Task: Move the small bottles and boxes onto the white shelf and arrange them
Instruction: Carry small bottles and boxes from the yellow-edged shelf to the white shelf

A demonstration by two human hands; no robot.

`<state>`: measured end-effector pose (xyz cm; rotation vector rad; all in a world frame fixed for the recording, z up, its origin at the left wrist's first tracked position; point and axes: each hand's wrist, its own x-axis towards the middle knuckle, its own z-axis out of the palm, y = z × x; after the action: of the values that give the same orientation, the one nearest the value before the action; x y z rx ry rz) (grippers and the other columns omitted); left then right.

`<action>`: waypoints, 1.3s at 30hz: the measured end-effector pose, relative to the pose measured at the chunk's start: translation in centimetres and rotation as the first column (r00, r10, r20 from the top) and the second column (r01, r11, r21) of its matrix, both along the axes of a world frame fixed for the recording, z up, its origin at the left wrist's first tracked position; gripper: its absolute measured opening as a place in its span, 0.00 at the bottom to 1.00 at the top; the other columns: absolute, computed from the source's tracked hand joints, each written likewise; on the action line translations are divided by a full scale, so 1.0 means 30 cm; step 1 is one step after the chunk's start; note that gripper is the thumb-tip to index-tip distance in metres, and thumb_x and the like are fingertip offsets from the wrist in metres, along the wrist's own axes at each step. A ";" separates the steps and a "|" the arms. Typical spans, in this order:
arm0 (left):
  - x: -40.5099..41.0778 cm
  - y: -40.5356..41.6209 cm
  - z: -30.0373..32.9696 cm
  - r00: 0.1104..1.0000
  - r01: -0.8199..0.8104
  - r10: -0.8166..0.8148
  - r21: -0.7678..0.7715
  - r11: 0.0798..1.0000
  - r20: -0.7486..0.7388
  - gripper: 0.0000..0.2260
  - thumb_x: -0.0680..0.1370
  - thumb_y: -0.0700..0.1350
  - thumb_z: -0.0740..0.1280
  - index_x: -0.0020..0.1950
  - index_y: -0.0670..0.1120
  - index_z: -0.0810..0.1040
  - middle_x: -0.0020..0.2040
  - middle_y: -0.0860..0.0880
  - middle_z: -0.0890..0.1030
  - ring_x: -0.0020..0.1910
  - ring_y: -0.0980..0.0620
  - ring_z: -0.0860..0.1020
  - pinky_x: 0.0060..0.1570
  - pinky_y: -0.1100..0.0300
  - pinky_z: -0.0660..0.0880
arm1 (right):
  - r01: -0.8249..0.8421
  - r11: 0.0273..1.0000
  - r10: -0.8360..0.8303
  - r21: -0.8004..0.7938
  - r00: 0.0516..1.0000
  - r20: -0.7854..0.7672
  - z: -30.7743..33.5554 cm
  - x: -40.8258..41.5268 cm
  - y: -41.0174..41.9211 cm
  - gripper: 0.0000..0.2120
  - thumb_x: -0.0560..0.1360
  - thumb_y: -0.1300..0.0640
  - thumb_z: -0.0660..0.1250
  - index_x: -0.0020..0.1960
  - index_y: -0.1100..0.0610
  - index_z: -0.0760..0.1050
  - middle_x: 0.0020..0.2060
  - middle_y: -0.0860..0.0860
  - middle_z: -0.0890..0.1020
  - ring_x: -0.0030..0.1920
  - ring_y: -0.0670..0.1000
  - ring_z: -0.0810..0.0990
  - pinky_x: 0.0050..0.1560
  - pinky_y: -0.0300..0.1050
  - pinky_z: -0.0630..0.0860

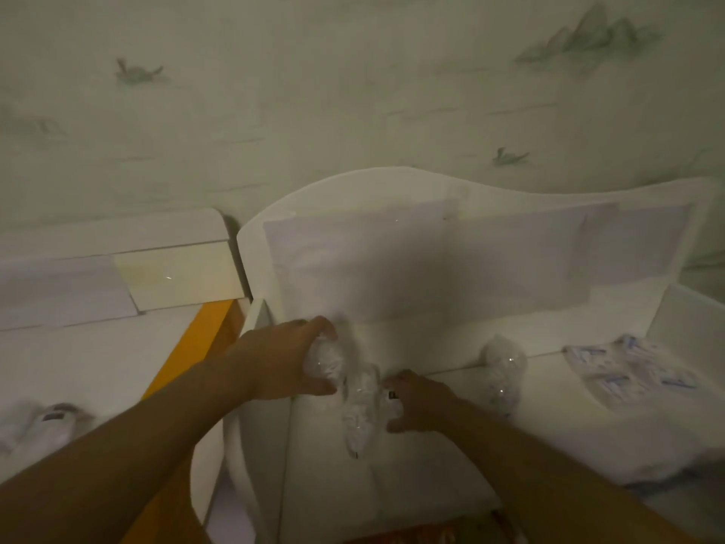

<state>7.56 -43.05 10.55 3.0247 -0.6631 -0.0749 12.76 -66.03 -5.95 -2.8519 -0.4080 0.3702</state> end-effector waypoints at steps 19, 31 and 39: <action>0.164 -0.142 0.001 0.987 0.157 -0.154 -0.096 0.983 0.044 0.33 0.67 0.66 0.72 0.68 0.61 0.64 0.65 0.55 0.74 0.61 0.51 0.75 0.60 0.51 0.73 | -0.015 0.967 0.062 -0.254 0.982 0.178 0.341 -0.015 -0.108 0.32 0.74 0.37 0.65 0.74 0.45 0.62 0.72 0.51 0.68 0.69 0.56 0.70 0.65 0.55 0.71; 0.250 -0.515 -0.207 0.980 0.180 -0.188 -0.120 0.976 -0.067 0.34 0.69 0.61 0.73 0.71 0.55 0.64 0.67 0.52 0.72 0.63 0.49 0.73 0.61 0.55 0.71 | 0.209 0.967 -0.155 -0.144 0.936 0.315 0.467 -0.208 -0.533 0.20 0.77 0.43 0.63 0.67 0.44 0.71 0.65 0.47 0.74 0.62 0.49 0.74 0.56 0.43 0.72; 0.289 -0.690 -0.377 0.973 0.182 -0.183 -0.022 0.983 -0.142 0.34 0.69 0.60 0.71 0.72 0.56 0.63 0.68 0.51 0.69 0.65 0.48 0.73 0.62 0.51 0.71 | 0.262 0.959 -0.225 -0.103 0.933 0.281 0.398 -0.288 -0.756 0.19 0.77 0.43 0.62 0.67 0.44 0.72 0.64 0.45 0.75 0.61 0.48 0.75 0.58 0.45 0.74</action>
<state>16.22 -63.74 -0.78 2.9061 -0.9218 -0.2928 4.11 -88.71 5.98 -3.0502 -0.0693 -0.0369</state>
